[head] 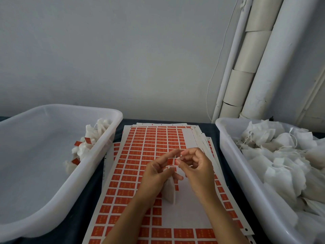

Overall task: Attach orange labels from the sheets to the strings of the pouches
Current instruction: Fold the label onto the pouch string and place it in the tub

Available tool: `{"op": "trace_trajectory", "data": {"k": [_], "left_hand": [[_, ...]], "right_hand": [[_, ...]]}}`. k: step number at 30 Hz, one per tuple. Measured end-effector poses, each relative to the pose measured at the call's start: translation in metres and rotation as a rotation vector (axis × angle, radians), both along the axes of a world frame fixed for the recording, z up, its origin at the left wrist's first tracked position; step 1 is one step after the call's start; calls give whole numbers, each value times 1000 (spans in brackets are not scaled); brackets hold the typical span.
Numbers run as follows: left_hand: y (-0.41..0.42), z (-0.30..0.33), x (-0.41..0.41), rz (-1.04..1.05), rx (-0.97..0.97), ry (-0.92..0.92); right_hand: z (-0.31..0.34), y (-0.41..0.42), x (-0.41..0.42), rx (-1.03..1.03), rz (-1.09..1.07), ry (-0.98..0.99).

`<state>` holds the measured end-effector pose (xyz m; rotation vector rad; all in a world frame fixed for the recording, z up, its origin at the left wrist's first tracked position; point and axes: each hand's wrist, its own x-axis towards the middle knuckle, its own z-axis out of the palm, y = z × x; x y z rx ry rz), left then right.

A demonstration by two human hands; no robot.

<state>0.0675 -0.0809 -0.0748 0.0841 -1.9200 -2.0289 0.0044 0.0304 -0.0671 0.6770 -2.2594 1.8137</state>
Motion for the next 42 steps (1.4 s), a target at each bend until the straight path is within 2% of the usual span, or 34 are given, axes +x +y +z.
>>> {"op": "trace_trajectory", "data": {"k": [42], "left_hand": [[3, -1, -1, 103, 27, 54]], "right_hand": [[-4, -2, 0, 69, -11, 90]]}}
